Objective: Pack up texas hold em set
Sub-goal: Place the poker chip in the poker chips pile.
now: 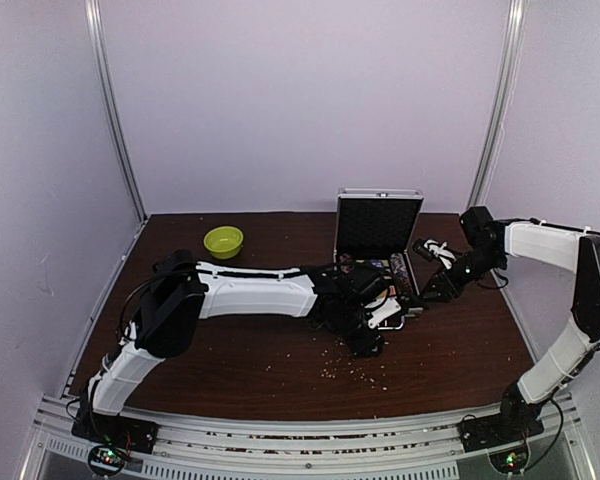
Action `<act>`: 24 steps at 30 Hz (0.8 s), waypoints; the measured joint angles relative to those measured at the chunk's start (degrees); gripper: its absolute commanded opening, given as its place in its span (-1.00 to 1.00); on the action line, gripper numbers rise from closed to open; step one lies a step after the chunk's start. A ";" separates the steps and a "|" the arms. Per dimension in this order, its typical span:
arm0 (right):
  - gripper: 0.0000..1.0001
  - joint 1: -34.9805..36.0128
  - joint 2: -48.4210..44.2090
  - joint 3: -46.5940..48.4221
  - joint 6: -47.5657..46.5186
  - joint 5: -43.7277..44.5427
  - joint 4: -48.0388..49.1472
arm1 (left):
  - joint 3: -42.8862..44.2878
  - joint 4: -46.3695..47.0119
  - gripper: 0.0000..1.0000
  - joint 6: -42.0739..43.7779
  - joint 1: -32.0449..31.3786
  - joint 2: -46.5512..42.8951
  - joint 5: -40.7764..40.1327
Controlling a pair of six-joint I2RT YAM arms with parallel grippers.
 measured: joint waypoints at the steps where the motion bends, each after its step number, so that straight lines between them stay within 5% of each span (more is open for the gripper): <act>1: 0.01 0.00 0.00 0.00 0.00 0.00 -0.04 | 0.04 -0.04 -0.21 0.04 0.00 0.15 0.00; 24: 0.09 0.00 0.35 0.31 -1.55 -1.31 -2.91 | 0.85 -0.98 0.05 0.87 0.00 0.46 -0.72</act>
